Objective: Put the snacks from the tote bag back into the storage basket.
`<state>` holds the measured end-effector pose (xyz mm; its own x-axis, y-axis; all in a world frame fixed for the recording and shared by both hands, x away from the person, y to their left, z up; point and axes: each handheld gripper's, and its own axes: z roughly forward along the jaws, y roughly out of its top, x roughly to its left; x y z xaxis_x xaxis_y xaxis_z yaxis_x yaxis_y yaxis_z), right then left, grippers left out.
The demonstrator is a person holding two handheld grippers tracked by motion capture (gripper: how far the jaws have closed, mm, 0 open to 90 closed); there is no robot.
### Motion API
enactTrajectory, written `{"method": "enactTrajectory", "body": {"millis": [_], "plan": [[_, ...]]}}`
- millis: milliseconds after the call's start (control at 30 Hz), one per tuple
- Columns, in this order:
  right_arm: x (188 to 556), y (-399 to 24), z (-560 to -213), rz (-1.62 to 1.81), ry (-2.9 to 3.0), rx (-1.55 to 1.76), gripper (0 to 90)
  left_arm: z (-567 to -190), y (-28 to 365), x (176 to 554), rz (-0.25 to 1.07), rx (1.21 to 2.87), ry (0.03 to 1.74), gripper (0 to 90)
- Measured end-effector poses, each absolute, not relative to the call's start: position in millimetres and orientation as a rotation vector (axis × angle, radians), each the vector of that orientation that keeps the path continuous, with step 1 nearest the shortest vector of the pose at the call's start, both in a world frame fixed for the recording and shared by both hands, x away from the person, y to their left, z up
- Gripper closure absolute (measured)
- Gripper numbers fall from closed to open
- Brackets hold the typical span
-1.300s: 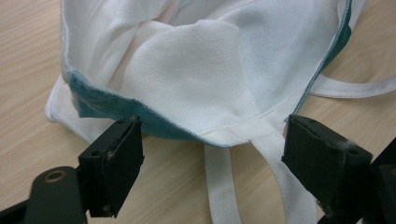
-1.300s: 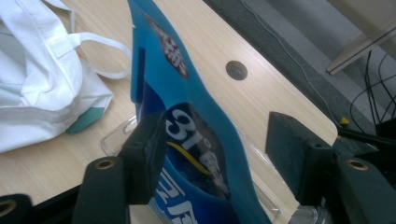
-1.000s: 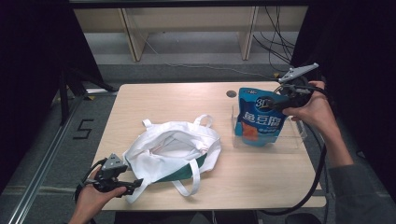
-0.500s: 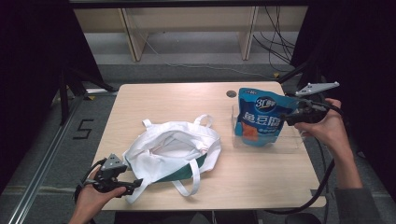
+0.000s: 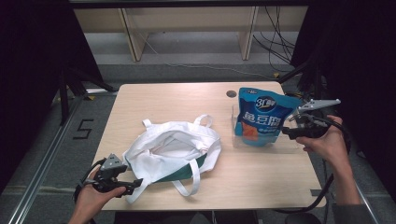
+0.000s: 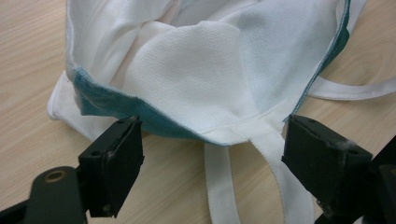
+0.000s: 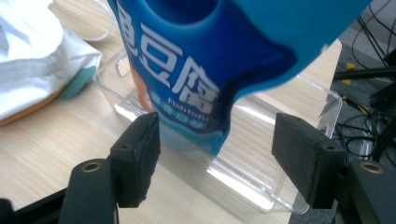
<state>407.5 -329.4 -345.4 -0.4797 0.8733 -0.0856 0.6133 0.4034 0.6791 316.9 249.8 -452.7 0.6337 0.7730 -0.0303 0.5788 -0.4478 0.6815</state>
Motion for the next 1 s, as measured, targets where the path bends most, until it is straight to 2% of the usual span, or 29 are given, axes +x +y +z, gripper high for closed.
{"method": "enactTrajectory", "body": {"millis": [200,700,767,867,1000], "plan": [[404,-326,-363,0.791,2.262,1.245,33.3,-452,250,316,0.362,2.193,1.055,19.5],[400,-297,-380,0.831,2.305,1.194,33.5,-451,250,313,0.394,2.202,1.031,19.4],[400,-291,-382,0.83,2.328,1.19,33.4,-452,248,314,0.401,2.162,1.052,19.4],[400,-283,-385,0.844,2.352,1.179,33.4,-450,250,313,0.393,2.21,1.03,19.4],[399,-275,-386,0.887,2.375,1.181,33.3,-452,248,314,0.4,2.157,1.046,19.4]]}}
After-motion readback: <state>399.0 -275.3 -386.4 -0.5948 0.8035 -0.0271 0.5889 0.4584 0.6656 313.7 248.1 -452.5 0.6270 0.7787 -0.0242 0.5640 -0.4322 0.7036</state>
